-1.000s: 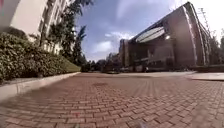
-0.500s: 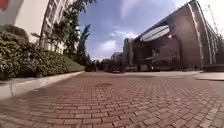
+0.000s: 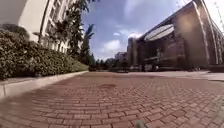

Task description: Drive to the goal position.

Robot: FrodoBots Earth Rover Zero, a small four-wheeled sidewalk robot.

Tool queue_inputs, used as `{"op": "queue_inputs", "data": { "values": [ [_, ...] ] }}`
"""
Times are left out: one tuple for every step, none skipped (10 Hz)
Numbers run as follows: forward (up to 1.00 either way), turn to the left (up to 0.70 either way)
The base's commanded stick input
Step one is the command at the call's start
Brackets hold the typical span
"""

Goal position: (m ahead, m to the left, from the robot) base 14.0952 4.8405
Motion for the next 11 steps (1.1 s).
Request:
{"op": "queue_inputs", "data": {
  "values": [
    [0.7, 0.14],
    [0.7, 0.14],
    [0.7, 0.14],
    [0.7, 0.14],
    [0.7, 0.14],
    [0.7, 0.14],
    [0.7, 0.14],
    [0.7, 0.14],
    [0.7, 0.14],
    [0.7, 0.14],
    [0.7, 0.14]
  ]
}}
